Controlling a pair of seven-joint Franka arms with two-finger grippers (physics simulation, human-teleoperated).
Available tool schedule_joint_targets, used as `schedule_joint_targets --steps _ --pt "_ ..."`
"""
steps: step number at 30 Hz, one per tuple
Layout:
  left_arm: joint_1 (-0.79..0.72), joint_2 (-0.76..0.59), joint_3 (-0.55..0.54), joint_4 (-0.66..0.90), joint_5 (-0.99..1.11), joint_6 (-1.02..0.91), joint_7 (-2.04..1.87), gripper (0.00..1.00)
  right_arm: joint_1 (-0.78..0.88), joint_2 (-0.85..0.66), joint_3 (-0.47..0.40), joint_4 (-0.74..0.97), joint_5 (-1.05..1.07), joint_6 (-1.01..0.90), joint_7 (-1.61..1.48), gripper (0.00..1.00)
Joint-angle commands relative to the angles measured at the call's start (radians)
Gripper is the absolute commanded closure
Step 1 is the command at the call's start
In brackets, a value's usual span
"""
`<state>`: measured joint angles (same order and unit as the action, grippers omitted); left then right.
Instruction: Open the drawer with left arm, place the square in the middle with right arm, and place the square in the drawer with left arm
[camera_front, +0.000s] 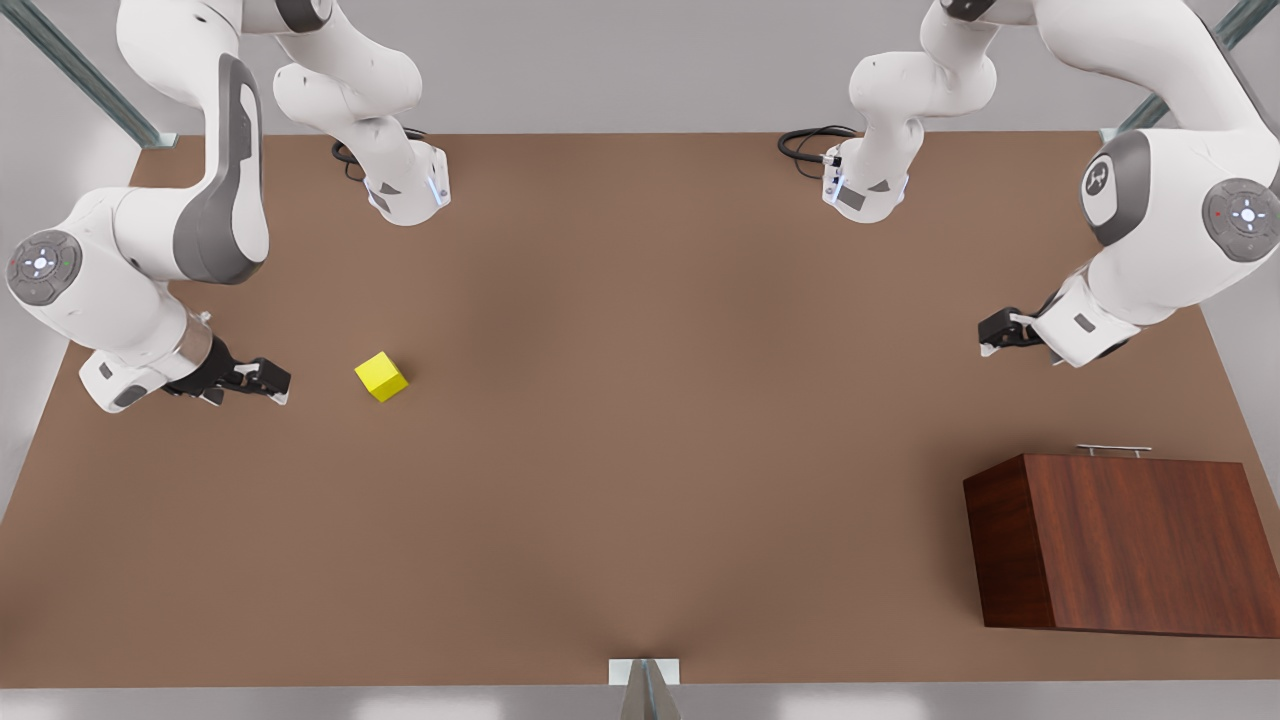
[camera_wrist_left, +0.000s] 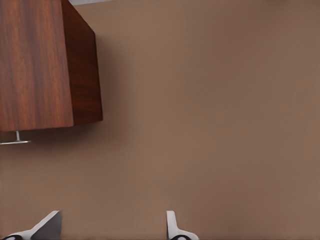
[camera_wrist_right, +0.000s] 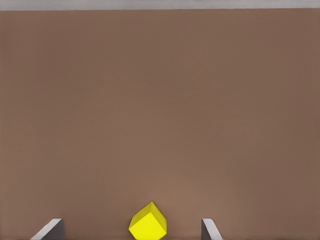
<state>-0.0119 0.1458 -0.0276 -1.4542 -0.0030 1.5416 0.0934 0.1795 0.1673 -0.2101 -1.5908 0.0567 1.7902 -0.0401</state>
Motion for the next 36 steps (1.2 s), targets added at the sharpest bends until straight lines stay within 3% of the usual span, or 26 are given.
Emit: schedule_joint_targets --steps 1,3,5,8,10,14,19,23,26,28,36 --pt "0.000 0.000 0.000 0.000 0.006 0.000 0.000 0.00 0.000 0.000 0.000 0.000 0.000 0.000 0.000 0.00" --pt "0.000 -0.008 0.017 -0.035 0.017 -0.014 -0.009 0.00 0.000 -0.003 0.000 0.000 0.000 -0.006 0.000 0.00" --pt "0.000 -0.061 0.120 -0.231 0.008 0.070 -0.165 0.00 0.000 -0.008 0.000 0.000 0.000 -0.011 0.000 0.00" --pt "0.000 -0.087 0.195 -0.503 0.023 0.478 -0.911 0.00 0.003 -0.003 0.003 0.003 0.000 -0.009 0.000 0.00" --pt "0.000 -0.109 0.268 -0.618 0.021 0.687 -0.936 0.00 0.021 0.018 0.014 -0.005 0.032 0.003 0.003 0.00" --pt "0.000 -0.103 0.321 -0.741 0.020 0.873 -0.942 0.00 0.167 0.054 0.043 -0.066 0.046 0.089 0.141 0.00" --pt "0.024 -0.077 0.348 -0.778 0.008 1.089 -0.956 0.00 0.310 0.014 0.051 -0.228 0.051 0.158 0.403 0.00" --pt "0.058 -0.038 0.348 -0.773 0.000 1.163 -0.952 0.00 0.321 0.003 0.049 -0.316 0.052 0.178 0.968 0.00" --pt "0.095 0.001 0.348 -0.747 -0.003 1.164 -0.959 0.00 0.318 -0.005 0.046 -0.417 0.117 0.242 0.988 0.00" --pt "0.116 0.047 0.347 -0.700 -0.029 1.164 -0.966 0.00 0.321 -0.005 0.047 -0.486 0.120 0.367 1.169 0.00" --pt "0.138 0.112 0.347 -0.666 -0.060 1.204 -0.974 0.00 0.258 -0.091 0.047 -0.695 0.120 0.485 1.109 0.00"
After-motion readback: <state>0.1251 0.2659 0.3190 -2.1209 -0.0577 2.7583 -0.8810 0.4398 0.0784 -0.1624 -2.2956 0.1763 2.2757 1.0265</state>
